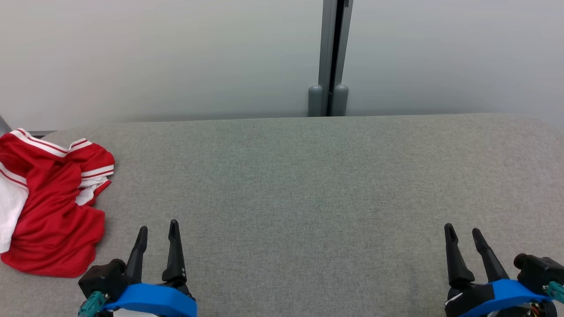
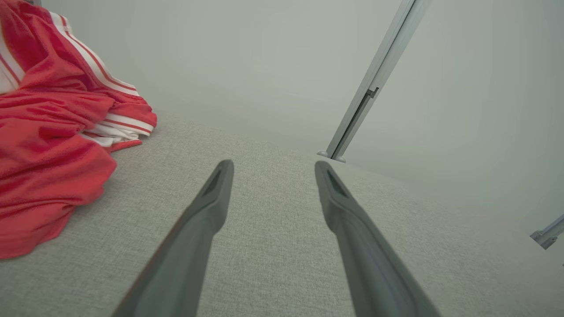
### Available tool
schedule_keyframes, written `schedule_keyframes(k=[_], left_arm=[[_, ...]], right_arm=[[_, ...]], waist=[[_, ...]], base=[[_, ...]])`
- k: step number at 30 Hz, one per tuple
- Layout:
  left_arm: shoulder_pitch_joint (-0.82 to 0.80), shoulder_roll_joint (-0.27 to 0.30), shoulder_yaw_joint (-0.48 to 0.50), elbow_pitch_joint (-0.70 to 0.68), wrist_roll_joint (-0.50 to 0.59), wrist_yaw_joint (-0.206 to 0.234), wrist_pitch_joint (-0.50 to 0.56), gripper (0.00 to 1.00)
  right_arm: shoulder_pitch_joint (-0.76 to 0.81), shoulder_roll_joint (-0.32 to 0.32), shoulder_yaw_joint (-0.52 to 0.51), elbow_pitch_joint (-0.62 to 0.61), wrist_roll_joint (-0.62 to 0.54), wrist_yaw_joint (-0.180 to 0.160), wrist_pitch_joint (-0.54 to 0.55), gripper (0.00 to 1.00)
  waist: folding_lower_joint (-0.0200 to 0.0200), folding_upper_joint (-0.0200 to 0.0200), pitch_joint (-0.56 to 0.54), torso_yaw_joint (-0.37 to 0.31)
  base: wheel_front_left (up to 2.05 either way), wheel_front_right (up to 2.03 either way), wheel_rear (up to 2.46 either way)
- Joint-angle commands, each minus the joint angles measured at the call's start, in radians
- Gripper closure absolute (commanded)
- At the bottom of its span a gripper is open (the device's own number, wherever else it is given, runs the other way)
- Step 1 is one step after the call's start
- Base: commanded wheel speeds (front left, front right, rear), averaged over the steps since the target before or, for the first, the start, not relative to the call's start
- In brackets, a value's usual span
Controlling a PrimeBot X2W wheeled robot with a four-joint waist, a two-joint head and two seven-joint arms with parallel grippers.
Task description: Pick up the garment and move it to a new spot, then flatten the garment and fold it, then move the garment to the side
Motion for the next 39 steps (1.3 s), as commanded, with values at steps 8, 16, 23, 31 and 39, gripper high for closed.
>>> schedule_keyframes(k=[8, 16, 23, 31, 39], left_arm=[[-0.001, 0.010, -0.018, 0.004, 0.083, 0.004, -0.024, 0.00], [-0.005, 0.012, -0.029, 0.026, 0.134, 0.011, -0.040, 0.00], [-0.004, 0.013, -0.040, 0.034, 0.177, 0.029, -0.036, 0.00], [0.002, 0.014, -0.048, 0.036, 0.218, 0.044, -0.041, 0.00], [0.010, 0.017, -0.055, 0.045, 0.256, 0.055, -0.049, 0.00]], right_arm=[[0.009, -0.009, 0.002, -0.012, -0.088, 0.002, -0.011, 0.00], [0.020, -0.009, 0.000, -0.017, -0.162, 0.002, -0.018, 0.00], [0.023, -0.009, 0.001, -0.017, -0.216, 0.002, -0.027, 0.00], [0.027, -0.010, -0.011, -0.020, -0.285, 0.002, -0.043, 0.00], [0.035, -0.010, -0.012, -0.016, -0.336, 0.002, -0.059, 0.00]], waist=[[0.0000, 0.0000, 0.000, 0.004], [0.0000, 0.0000, -0.002, 0.004], [0.0000, 0.0000, -0.002, 0.004], [0.0000, 0.0000, -0.001, 0.007], [0.0000, 0.0000, -0.006, 0.011]], base=[[0.00, 0.00, 0.00], [0.00, 0.00, 0.00], [0.00, 0.00, 0.00], [0.00, 0.00, 0.00], [0.00, 0.00, 0.00]])
